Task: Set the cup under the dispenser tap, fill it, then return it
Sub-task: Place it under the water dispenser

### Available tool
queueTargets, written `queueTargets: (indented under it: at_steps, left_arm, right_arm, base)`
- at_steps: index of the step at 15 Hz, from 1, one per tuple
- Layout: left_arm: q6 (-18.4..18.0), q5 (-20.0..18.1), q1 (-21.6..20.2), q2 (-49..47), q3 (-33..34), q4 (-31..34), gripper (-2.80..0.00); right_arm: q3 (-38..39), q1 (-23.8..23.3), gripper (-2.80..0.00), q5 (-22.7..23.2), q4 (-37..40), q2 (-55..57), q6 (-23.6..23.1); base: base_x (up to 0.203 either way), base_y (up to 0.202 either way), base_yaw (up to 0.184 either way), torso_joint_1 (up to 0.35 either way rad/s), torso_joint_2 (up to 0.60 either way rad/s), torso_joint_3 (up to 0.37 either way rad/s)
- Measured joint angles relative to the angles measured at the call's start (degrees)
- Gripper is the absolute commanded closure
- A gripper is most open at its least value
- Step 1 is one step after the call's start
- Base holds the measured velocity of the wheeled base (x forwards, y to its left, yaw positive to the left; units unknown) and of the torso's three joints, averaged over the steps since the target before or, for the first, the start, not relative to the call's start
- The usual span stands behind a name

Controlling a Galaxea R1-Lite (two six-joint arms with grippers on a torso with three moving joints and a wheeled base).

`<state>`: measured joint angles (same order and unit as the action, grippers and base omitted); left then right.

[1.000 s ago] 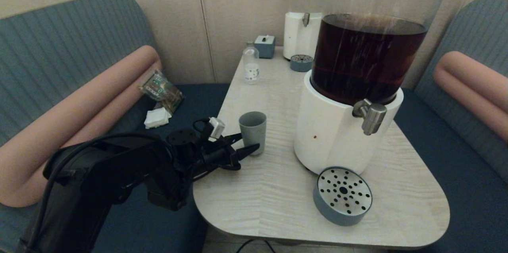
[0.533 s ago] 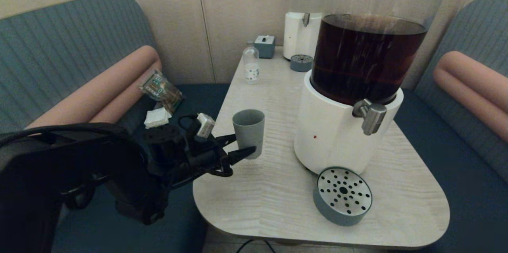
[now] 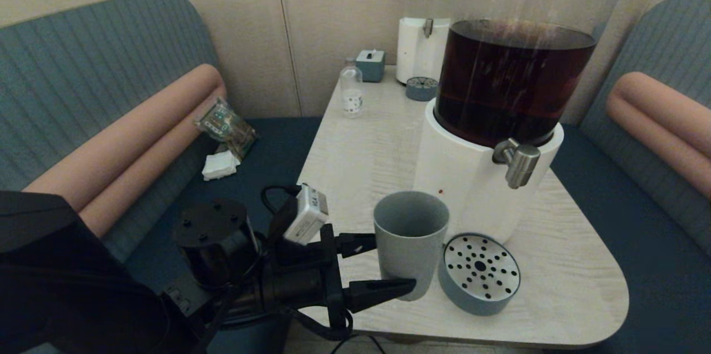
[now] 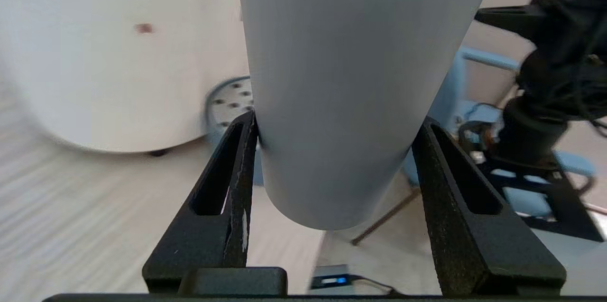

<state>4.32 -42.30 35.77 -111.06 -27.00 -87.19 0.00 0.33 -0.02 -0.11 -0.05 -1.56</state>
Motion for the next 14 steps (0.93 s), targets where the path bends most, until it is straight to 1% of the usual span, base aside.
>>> queueTargets:
  at_steps: [3, 8, 10, 12, 14]
  left_arm:
    - [0.39, 0.3, 1.69, -3.13, -3.41, 0.04, 0.0]
    - [0.59, -0.09, 3.47, -11.71, -15.12, -0.02, 0.0]
    - [0.59, 0.6, 4.67, -15.52, -18.92, 0.0, 0.0]
    - [0.63, 1.67, 6.01, -18.21, -21.15, 0.01, 0.0]
    - [0.67, 1.9, 6.5, -20.05, -23.16, 0.0, 0.0]
  right_arm:
    - [0.0, 0.0, 0.0, 0.02, -0.03, 0.0, 0.0]
    - [0.0, 0.0, 0.0, 0.02, -0.03, 0.0, 0.02]
    - [0.0, 0.0, 0.0, 0.02, -0.01, 0.0, 0.0]
    - [0.0, 0.0, 0.0, 0.02, 0.0, 0.0, 0.0]
    - [0.0, 0.0, 0.0, 0.02, 0.01, 0.0, 0.01]
  base:
    - [0.0, 0.0, 0.0, 0.0, 0.0, 0.0]
    - [0.0, 0.0, 0.0, 0.0, 0.0, 0.0]
    - [0.0, 0.0, 0.0, 0.0, 0.0, 0.0]
    - [0.0, 0.0, 0.0, 0.0, 0.0, 0.0]
    - [0.0, 0.0, 0.0, 0.0, 0.0, 0.0]
